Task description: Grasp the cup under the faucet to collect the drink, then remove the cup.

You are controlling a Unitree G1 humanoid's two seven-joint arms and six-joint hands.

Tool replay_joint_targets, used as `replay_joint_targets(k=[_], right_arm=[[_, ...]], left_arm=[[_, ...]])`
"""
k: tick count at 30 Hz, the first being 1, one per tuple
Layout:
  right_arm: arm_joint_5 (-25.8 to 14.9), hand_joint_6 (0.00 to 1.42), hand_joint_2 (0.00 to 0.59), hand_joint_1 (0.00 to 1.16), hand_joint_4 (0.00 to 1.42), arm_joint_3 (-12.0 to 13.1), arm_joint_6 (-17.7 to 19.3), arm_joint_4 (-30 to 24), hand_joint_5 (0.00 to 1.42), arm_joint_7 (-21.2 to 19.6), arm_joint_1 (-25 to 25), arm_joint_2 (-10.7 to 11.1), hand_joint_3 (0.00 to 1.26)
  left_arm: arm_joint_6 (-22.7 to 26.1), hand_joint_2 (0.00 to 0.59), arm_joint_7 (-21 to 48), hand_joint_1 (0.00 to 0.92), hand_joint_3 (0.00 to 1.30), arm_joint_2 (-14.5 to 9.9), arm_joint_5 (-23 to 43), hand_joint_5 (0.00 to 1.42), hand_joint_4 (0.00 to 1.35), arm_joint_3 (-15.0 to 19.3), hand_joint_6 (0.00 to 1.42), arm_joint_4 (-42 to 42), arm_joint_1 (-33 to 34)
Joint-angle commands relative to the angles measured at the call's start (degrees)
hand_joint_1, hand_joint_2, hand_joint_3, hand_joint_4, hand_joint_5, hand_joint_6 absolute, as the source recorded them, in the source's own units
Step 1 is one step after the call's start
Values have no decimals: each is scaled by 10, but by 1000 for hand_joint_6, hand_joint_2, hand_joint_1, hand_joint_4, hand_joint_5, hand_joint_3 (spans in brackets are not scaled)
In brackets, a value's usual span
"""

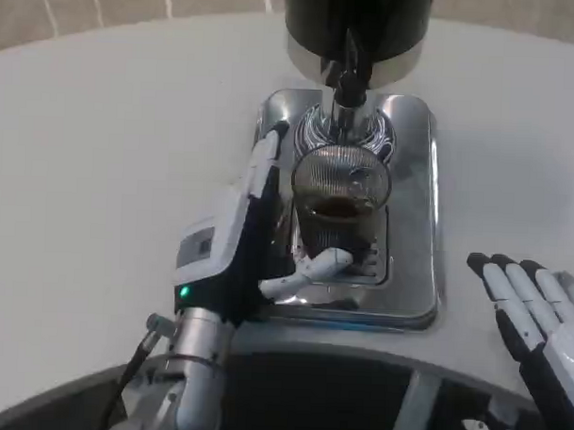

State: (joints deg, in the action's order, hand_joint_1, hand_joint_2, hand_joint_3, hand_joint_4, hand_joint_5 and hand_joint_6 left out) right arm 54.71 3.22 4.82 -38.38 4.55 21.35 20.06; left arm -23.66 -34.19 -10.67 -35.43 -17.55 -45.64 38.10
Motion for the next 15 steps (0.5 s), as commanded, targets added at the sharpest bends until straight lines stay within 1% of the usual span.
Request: replay_joint_targets(k=[1,7,12,13,15], right_arm=[[2,0,413,718,0,3,-5,-11,0,5,18,-5,0],[2,0,413,715,0,6,-5,-18,0,1,28,-8,0],[7,0,415,717,0,1,-4,-25,0,2,36,-15,0],[8,0,416,717,0,-1,-3,-26,0,2,38,-16,0],[10,0,416,718,0,-2,-2,-28,0,3,40,-17,0]], left_arm=[[-21,50,13,279,0,12,1,196,0,-15,254,-19,10],[-28,49,12,277,0,18,3,208,0,-24,274,-34,18],[-26,49,5,275,0,24,8,236,0,-23,303,-49,26],[-26,49,5,276,0,25,11,259,0,-22,333,-52,27],[-25,49,4,277,0,29,14,316,0,-21,450,-57,31]])
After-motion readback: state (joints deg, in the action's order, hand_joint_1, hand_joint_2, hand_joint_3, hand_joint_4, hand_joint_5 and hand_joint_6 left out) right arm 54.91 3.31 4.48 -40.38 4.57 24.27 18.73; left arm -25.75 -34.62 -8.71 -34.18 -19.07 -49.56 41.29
